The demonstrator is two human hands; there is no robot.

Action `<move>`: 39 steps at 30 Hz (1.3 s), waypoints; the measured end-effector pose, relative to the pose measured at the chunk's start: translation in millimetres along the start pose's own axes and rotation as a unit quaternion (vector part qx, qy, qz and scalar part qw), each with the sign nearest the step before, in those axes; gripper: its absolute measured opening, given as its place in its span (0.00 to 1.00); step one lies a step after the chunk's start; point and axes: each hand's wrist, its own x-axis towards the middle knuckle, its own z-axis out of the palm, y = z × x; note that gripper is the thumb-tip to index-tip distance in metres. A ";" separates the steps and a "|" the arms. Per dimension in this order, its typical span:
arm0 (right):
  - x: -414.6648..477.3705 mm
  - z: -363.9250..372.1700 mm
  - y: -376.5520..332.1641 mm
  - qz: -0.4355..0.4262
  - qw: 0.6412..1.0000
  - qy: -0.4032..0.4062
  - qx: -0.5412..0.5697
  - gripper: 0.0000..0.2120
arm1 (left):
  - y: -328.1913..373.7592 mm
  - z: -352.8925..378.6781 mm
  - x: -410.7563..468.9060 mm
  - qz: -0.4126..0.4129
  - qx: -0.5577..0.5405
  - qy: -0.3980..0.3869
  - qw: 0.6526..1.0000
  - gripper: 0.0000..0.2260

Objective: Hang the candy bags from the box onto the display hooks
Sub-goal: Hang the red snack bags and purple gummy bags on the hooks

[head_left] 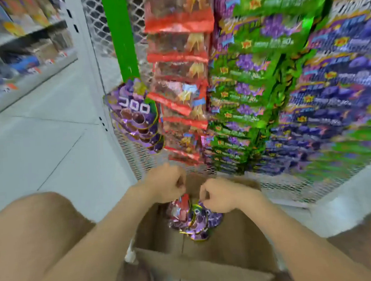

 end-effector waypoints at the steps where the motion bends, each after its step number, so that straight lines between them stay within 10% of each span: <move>1: 11.4 20.8 13.8 0.020 1.000 -0.020 0.002 0.11 | -7.9 22.0 7.2 -0.026 -0.017 -0.026 0.999 0.05; 20: 80.3 159.9 137.9 0.155 0.983 -0.072 0.074 0.09 | -74.1 301.9 85.1 -0.219 -0.056 -0.180 0.957 0.48; 27: 85.9 154.3 138.8 0.158 0.979 -0.079 0.099 0.08 | -71.1 294.1 70.0 -0.212 -0.048 -0.084 0.972 0.37; 39: 56.5 112.3 96.6 0.117 0.987 0.049 0.100 0.14 | -63.5 171.5 44.3 -0.160 -0.351 0.042 0.922 0.07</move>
